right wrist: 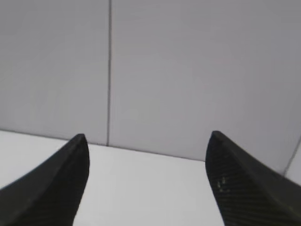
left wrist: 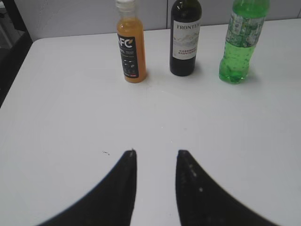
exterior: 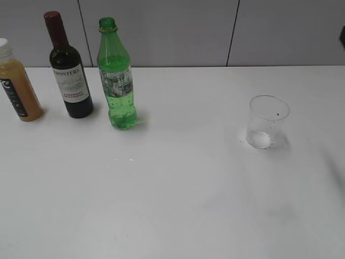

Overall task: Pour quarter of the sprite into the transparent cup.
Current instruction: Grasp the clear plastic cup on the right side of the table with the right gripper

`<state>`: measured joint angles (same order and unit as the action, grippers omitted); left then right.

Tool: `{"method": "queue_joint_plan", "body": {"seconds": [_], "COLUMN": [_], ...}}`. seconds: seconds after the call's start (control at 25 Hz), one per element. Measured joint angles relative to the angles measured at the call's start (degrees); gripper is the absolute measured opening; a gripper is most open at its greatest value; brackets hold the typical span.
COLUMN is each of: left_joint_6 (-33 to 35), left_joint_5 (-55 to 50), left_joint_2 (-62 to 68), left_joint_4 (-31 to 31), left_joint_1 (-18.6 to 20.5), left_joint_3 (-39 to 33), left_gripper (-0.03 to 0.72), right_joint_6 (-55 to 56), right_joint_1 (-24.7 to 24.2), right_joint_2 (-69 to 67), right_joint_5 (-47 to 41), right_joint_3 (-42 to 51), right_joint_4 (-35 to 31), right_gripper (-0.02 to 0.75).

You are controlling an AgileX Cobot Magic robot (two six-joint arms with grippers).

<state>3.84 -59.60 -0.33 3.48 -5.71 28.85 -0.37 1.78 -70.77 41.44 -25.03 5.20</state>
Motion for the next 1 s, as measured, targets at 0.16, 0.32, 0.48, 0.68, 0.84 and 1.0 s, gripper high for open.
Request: {"method": "queue_joint_plan", "body": {"seconds": [0.16,0.32,0.48,0.68,0.84,1.0], "left_joint_6": [0.0,0.0,0.0,0.0,0.0,0.0], "left_joint_5": [0.0,0.0,0.0,0.0,0.0,0.0], "left_joint_2": [0.0,0.0,0.0,0.0,0.0,0.0], "left_joint_4": [0.0,0.0,0.0,0.0,0.0,0.0], "left_joint_1": [0.0,0.0,0.0,0.0,0.0,0.0], "left_joint_3": [0.0,0.0,0.0,0.0,0.0,0.0], "left_gripper": [0.228,0.228,0.228,0.228,0.228,0.228], "right_joint_6": [7.8,11.3,16.1,18.3,18.6,18.6], "right_joint_1": [0.0,0.0,0.0,0.0,0.0,0.0], "right_joint_2": [-4.0,-6.7,-8.9,-12.6,-16.9,-20.3], "right_joint_5": [0.2,0.2,1.3,10.6,15.1,17.0], "right_joint_3": [0.0,0.3,2.1,5.9,7.3,7.3], "right_joint_4": [10.8,12.9,16.8,24.3,27.2,27.1], "right_gripper": [0.594,0.619,0.676,0.690,0.675,0.642]}}
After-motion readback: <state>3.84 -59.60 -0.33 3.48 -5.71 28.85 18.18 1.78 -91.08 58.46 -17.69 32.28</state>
